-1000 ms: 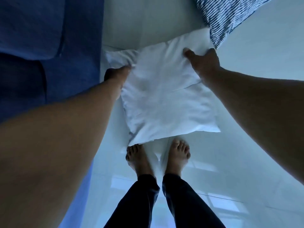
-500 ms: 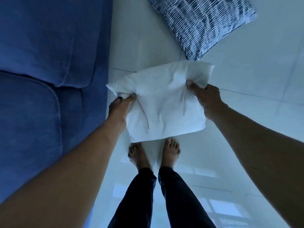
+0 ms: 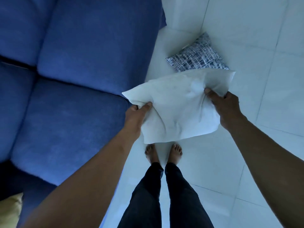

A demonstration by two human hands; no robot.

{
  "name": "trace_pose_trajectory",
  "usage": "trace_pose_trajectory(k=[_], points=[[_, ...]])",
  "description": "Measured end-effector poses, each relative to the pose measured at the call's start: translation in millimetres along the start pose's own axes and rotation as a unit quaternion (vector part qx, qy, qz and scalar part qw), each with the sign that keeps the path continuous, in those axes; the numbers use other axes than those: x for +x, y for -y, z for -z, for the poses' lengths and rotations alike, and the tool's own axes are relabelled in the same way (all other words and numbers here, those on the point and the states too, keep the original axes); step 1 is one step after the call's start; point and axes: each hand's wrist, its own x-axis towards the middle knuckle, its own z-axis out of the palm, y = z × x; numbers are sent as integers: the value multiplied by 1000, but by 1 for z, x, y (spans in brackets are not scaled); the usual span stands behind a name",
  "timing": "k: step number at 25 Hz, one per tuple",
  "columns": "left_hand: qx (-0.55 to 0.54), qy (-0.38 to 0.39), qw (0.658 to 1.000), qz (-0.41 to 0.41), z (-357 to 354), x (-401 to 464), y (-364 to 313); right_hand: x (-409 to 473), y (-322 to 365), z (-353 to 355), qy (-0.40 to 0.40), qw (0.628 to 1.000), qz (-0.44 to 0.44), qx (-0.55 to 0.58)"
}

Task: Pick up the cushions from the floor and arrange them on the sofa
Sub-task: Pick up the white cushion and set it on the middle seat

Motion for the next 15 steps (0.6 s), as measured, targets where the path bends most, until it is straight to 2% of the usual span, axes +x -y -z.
trace_pose_trajectory(k=[4,8,15], points=[[-22,2,998,-54,30,-73,-47,-65,60,7,10,998,42,42],[-39,-36,993,-107,70,-127,-72,-108,100,-9,52,994,85,47],[-145,-152,968,-137,170,-182,-64,-157,149,-101,153,973,161,-57]])
